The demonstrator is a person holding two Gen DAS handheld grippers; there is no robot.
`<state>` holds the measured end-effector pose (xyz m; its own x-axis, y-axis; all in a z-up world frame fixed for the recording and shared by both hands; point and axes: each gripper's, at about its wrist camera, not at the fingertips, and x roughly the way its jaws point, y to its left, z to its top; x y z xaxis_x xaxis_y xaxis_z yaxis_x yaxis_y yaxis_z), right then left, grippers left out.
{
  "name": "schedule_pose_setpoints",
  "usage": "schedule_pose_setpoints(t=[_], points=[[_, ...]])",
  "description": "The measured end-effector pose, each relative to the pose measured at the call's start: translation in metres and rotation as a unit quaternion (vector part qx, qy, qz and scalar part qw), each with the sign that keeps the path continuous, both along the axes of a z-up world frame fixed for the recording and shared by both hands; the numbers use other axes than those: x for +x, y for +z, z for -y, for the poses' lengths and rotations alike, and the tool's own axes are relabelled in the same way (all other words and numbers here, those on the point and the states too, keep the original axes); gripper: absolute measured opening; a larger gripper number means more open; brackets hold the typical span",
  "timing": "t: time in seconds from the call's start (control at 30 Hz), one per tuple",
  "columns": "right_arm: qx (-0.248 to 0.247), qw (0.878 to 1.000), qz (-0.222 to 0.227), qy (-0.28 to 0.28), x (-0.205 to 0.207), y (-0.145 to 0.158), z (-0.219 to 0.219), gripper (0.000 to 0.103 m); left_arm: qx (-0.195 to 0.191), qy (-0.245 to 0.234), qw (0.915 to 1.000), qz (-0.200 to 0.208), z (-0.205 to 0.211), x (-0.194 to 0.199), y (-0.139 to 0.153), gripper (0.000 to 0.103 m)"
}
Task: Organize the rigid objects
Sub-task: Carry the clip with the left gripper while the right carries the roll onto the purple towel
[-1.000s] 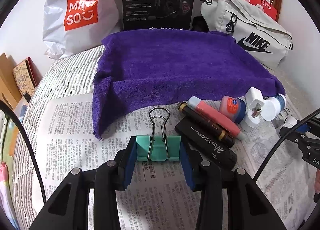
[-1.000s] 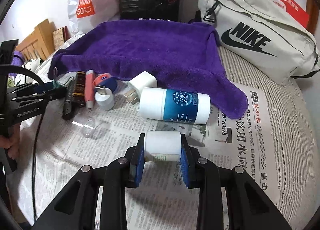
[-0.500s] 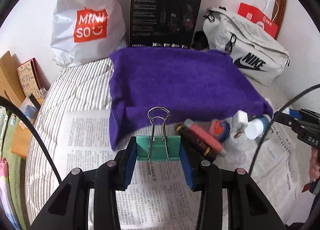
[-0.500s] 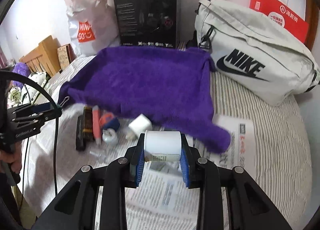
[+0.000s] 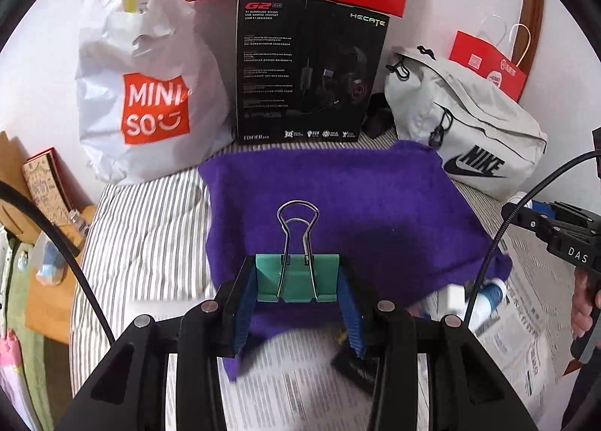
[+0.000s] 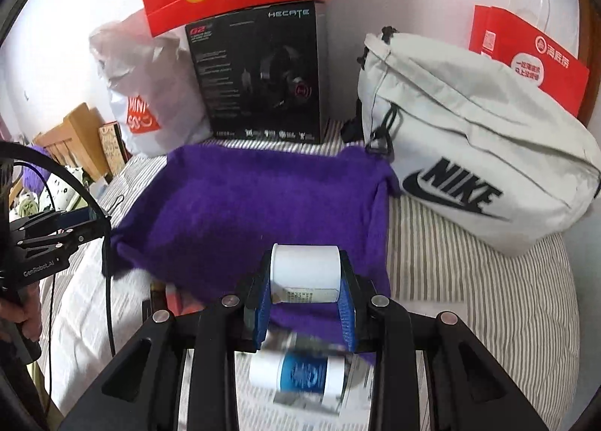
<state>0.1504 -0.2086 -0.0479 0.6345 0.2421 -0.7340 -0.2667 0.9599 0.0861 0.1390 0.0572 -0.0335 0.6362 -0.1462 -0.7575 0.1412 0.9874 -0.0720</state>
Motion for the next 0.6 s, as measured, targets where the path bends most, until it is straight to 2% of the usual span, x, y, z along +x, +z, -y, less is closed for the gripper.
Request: schedule_pose_setpoints(t=[0.37, 0.6], points=[[-0.009, 1.000, -0.016, -0.007, 0.059, -0.016, -0.014, 0.031, -0.005, -0.015, 0.9997, -0.016, 0.005, 0.059, -0.012, 0.039], [-0.034, 0.999, -0.032, -0.002, 0.083, -0.036, -0.025, 0.031, -0.006, -0.018, 0.9993, -0.033, 0.008, 0.089, -0.026, 0.039]])
